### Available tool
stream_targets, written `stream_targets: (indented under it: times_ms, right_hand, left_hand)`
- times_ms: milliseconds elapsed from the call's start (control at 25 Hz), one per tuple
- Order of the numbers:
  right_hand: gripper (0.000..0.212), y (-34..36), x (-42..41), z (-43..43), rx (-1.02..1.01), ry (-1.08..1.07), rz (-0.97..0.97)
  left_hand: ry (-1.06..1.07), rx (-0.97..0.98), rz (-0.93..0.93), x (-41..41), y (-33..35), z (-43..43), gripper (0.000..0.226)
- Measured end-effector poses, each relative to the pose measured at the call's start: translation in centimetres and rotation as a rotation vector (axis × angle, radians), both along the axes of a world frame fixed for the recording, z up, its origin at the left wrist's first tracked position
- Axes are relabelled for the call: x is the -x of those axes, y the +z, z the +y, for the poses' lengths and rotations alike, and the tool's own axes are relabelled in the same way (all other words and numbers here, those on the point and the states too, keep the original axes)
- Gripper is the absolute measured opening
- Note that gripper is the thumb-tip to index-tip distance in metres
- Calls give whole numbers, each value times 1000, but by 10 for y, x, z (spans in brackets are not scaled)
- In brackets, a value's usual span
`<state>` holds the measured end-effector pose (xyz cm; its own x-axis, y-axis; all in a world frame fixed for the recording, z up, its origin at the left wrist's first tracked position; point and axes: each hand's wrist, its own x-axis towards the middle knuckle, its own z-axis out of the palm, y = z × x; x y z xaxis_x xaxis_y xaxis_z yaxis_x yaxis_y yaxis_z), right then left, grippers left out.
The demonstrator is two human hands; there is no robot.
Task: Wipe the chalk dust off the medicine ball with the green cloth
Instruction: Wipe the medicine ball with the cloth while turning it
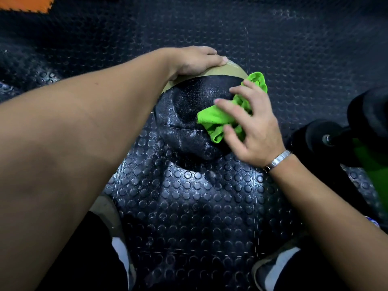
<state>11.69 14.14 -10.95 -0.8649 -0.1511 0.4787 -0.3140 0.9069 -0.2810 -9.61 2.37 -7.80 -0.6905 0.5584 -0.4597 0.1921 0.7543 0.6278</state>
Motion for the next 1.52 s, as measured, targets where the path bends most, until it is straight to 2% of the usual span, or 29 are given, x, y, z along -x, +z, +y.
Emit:
stream_targets:
  times_ms: [120, 280, 480, 600, 720, 880, 1040, 1200, 1400, 1520]
  right_hand:
    - [61, -9, -5, 4, -131, 78, -98]
    - [54, -23, -6, 18, -173, 98, -31]
    - [45, -1, 9, 9, 36, -257, 154]
    - [40, 15, 26, -12, -182, -211, 164]
    - [43, 13, 23, -21, -387, -112, 55]
    - [39, 12, 33, -41, -358, -181, 45]
    - [31, 12, 22, -44, -525, 3, 77]
    - [26, 22, 50, -60, -491, -168, 42]
    - [19, 12, 39, -63, -682, 56, 38]
    - [19, 21, 50, -74, -656, -80, 59]
  left_hand:
    - [5, -5, -11, -2, 3, 2, 68]
    - [8, -19, -7, -2, 7, 0, 62]
    - [5, -25, -14, -1, 5, -2, 60]
    - [17, -53, -62, 1, 0, -2, 67]
    - [13, -70, -119, 0, 1, -4, 74]
    - [18, -86, -128, 1, -1, -5, 74]
    - [30, -70, -130, 2, -3, -6, 77]
    - [21, -75, -126, 1, -1, -2, 70]
    - [20, -71, -115, -1, 1, -1, 67]
    - [8, -79, -119, 1, 0, -3, 69]
